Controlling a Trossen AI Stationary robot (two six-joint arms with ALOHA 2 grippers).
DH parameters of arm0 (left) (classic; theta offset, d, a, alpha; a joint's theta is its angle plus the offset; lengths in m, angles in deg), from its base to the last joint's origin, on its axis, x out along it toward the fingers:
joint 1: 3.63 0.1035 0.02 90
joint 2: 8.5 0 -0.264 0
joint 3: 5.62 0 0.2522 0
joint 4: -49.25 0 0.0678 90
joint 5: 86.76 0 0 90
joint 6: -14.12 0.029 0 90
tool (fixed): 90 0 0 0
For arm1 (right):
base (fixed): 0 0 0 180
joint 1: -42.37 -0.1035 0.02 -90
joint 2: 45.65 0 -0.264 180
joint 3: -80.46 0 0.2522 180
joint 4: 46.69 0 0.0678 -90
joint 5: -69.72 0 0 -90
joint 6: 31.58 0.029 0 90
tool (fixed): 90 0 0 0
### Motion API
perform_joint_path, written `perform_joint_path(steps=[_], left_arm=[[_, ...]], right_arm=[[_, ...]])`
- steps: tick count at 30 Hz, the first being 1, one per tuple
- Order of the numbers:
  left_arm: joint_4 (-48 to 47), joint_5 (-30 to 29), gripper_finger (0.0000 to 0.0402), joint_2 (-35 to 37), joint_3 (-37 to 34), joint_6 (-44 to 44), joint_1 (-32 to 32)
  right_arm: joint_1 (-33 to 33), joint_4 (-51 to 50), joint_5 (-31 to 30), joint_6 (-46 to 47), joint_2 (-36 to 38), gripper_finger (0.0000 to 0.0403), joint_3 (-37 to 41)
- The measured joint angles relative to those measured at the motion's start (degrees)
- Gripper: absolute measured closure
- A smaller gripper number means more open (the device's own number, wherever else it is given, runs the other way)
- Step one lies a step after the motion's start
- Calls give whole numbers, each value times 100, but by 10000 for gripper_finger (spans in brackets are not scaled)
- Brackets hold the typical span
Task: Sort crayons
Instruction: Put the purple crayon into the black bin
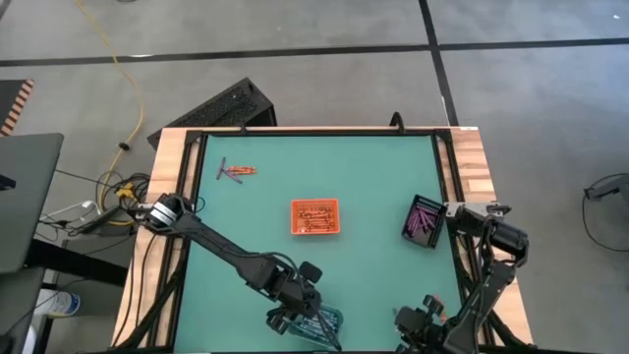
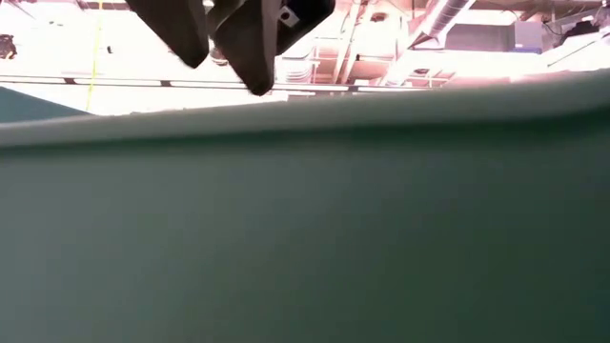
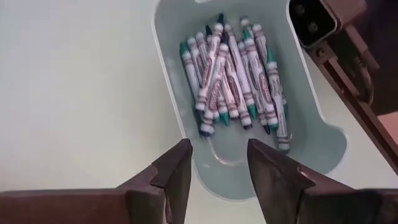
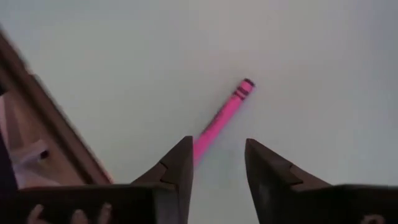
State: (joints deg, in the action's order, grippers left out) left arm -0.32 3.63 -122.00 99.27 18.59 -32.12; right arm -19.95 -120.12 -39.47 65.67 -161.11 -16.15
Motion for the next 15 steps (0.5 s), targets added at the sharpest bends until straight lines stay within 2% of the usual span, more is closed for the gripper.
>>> perform_joint_path(steps=[4,7,15], left_arm=[[-72,30,256,-2,0,-70,-2],[-89,32,256,-4,0,-74,-4],[-82,30,256,-4,0,-100,-4]], right_arm=[[2,72,113,217,-4,234,109],[6,325,-35,178,-4,221,128],[108,535,-24,176,-13,235,242]])
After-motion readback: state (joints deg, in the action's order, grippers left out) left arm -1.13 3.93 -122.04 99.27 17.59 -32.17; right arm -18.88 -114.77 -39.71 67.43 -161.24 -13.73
